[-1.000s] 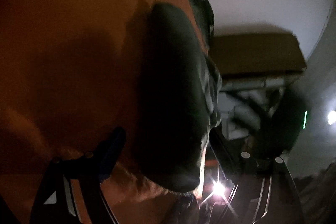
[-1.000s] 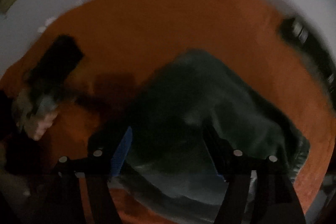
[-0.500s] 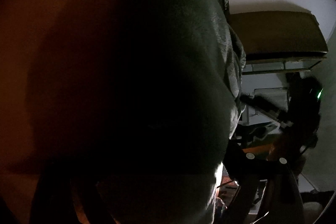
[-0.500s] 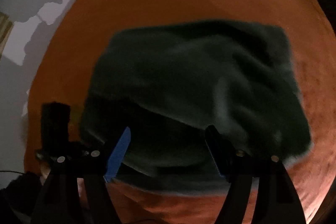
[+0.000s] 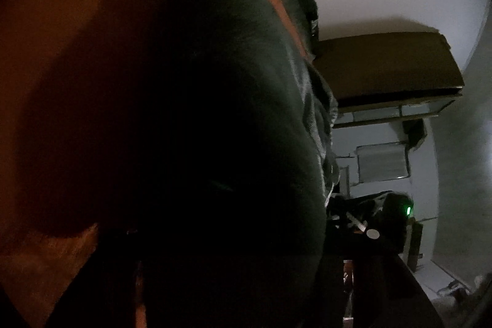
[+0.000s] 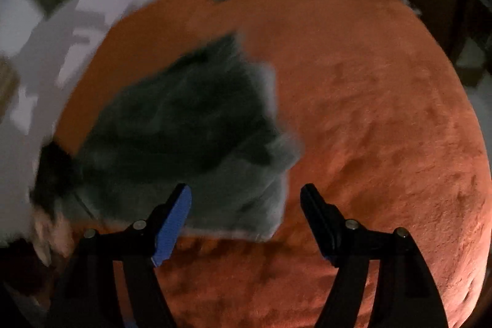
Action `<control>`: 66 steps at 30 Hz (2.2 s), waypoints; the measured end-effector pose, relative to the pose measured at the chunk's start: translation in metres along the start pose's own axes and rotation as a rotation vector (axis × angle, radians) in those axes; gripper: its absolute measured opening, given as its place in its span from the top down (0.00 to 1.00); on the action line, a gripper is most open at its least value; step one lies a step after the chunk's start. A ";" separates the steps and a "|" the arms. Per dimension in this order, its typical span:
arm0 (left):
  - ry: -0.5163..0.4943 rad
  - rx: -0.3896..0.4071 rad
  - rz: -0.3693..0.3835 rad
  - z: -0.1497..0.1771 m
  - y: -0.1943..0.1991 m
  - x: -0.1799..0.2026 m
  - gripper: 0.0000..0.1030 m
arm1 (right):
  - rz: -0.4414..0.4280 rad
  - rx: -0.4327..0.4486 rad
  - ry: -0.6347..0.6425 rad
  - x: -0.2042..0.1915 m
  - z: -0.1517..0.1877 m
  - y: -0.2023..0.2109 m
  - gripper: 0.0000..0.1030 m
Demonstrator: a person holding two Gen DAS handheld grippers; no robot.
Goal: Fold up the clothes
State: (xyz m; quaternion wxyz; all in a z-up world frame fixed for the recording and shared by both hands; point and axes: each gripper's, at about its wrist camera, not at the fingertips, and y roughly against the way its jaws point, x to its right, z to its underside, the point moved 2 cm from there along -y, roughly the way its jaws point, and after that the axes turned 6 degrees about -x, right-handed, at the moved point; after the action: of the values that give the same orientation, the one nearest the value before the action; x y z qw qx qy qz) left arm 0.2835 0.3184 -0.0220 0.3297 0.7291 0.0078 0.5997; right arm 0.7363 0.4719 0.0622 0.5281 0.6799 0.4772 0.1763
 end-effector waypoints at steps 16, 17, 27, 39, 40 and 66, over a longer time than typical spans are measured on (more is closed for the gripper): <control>-0.193 0.178 -0.198 0.038 0.011 0.021 0.57 | -0.082 -0.636 0.208 -0.262 -0.122 -0.157 0.29; -0.211 0.197 -0.214 0.041 0.011 0.022 0.57 | -0.033 -0.664 0.218 -0.272 -0.127 -0.166 0.29; -0.345 0.279 -0.339 0.076 0.024 0.034 0.57 | 0.377 -0.823 0.356 -0.345 -0.125 -0.218 0.16; -0.290 0.290 -0.351 0.078 0.007 0.043 0.57 | 0.816 -0.873 0.525 -0.391 -0.093 -0.270 0.35; -0.276 0.287 -0.340 0.076 0.009 0.040 0.58 | 0.804 -0.851 0.529 -0.392 -0.097 -0.266 0.52; -0.727 0.283 -1.074 0.080 -0.075 0.249 0.42 | -0.806 -0.339 0.010 -0.241 -0.247 -0.031 0.60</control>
State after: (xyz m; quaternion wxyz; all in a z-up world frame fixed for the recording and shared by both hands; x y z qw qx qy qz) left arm 0.4527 0.4408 0.1524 0.4654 0.8161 0.3371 0.0610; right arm 0.4223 0.4062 0.1926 0.6565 0.3423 0.6713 0.0351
